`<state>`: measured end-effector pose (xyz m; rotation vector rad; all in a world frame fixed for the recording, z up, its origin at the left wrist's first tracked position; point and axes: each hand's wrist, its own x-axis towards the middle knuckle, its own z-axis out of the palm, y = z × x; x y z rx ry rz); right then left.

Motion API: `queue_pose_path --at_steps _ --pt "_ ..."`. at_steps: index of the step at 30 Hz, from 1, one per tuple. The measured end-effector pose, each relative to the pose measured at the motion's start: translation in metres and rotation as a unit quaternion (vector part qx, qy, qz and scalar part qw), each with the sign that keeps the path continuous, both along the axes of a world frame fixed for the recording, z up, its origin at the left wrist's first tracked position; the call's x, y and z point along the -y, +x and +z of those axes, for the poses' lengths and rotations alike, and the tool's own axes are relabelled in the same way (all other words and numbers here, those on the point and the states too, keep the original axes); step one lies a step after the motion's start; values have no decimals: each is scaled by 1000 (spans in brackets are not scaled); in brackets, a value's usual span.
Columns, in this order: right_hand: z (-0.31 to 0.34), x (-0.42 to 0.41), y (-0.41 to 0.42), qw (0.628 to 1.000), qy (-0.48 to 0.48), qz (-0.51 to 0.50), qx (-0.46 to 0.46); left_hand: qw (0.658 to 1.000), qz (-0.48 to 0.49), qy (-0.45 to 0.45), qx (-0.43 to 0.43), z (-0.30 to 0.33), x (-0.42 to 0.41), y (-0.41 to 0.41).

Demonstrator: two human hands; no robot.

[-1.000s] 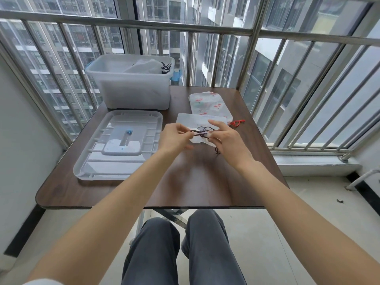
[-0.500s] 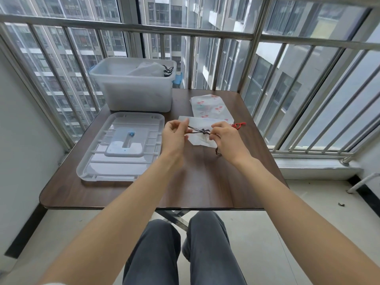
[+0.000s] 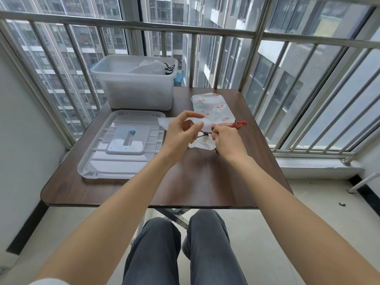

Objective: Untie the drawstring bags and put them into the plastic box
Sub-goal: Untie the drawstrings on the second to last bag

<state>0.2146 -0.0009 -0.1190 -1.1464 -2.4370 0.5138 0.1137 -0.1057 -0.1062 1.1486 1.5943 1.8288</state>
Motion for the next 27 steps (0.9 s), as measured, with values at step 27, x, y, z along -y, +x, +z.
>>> queue_pose_path --at_steps 27 --pt "4 7 1 996 -40 -38 -69 961 -14 -219 -166 -8 4 -11"
